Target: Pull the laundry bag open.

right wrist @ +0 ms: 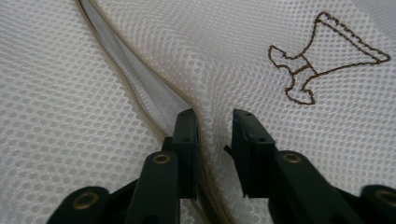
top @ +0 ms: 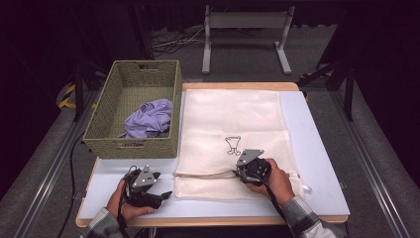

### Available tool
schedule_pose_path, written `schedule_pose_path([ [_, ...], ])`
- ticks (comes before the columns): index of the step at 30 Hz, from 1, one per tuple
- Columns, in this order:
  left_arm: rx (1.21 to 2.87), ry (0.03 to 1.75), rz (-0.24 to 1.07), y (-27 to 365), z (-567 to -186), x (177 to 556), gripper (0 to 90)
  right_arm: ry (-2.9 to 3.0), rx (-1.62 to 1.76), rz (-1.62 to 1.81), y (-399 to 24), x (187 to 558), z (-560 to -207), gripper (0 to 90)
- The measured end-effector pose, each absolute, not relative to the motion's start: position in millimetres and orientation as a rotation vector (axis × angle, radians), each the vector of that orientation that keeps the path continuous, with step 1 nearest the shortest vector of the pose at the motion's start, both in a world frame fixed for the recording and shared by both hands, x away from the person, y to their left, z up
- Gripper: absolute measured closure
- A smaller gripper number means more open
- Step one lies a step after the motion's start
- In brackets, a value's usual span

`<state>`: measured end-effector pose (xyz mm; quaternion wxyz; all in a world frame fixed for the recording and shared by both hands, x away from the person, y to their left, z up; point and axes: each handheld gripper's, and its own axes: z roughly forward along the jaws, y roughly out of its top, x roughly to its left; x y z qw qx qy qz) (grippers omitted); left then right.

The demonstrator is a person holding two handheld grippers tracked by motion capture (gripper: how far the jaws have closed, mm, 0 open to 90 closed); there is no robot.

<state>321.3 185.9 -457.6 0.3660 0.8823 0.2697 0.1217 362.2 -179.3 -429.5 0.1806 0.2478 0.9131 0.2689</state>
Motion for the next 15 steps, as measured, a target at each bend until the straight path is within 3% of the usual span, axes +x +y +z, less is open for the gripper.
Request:
schedule_pose_path([
  [10,2.267,0.696,0.315,185.8,-457.6,321.5,24.3,2.614,0.679,0.746,-178.0,364.6,-429.2,85.4],
  [15,2.237,0.691,0.344,190.7,-450.7,322.0,24.4,2.597,0.674,0.748,-177.5,363.0,-428.4,87.1],
])
